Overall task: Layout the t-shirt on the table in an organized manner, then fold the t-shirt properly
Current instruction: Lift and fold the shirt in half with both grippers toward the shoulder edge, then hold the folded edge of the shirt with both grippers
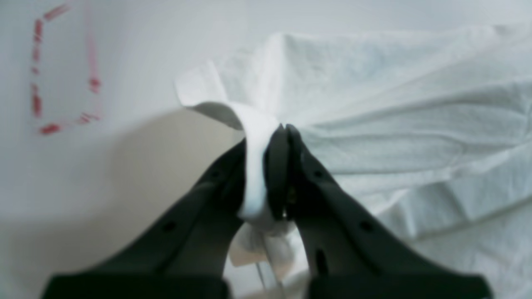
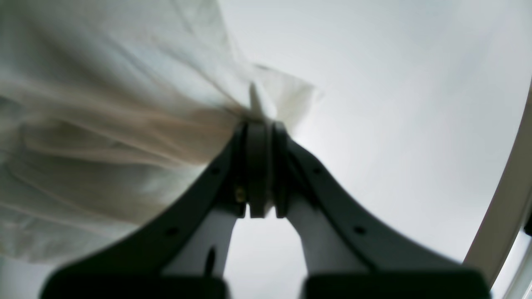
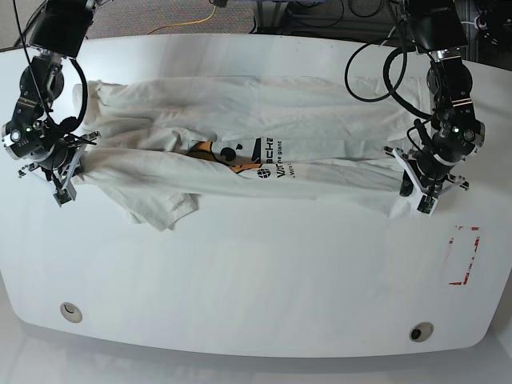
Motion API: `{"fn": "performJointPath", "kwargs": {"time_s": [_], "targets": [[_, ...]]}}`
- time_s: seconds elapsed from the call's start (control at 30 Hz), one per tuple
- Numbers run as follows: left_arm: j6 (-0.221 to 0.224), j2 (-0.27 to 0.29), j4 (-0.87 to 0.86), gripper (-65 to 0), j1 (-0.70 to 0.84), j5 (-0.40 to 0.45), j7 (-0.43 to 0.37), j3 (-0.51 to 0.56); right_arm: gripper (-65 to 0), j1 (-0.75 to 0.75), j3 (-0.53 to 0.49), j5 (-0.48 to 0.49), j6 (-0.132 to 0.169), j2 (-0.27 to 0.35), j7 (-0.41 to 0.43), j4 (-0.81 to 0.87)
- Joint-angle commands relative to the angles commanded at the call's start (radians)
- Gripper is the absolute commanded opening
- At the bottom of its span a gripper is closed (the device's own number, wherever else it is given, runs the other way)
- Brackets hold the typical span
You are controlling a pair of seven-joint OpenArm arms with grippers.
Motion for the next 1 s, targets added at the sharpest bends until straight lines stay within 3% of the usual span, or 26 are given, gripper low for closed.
{"fn": "performJointPath", "kwargs": {"time_s": [0.27, 0.47, 0.6, 0.7, 1.0], "targets": [[0.0, -0.002, 0.0, -63.6, 0.055, 0.0, 0.014, 0.0, -65.0, -0.017, 0.0, -0.009, 0.0, -0.026, 0.003, -0.002], [0.003, -0.002, 0.0, -44.7, 0.057, 0.0, 0.106, 0.0, -65.0, -0.017, -0.002, -0.009, 0.0, -0.035, 0.005, -0.002], [0.008, -0.002, 0.0, -33.2, 0.057, 0.0, 0.112, 0.0, -65.0, -0.014, -0.002, -0.009, 0.0, -0.037, 0.005, -0.002], [0.009, -0.002, 0.0, -28.1, 0.057, 0.0, 0.112, 0.0, -65.0, -0.012, -0.002, -0.009, 0.0, -0.037, 0.005, -0.002], [0.005, 0.002, 0.043, -27.5, 0.028, 0.0, 0.112, -0.035, -65.0, -0.012, -0.005, -0.009, 0.0, -0.037, 0.005, -0.002]]}}
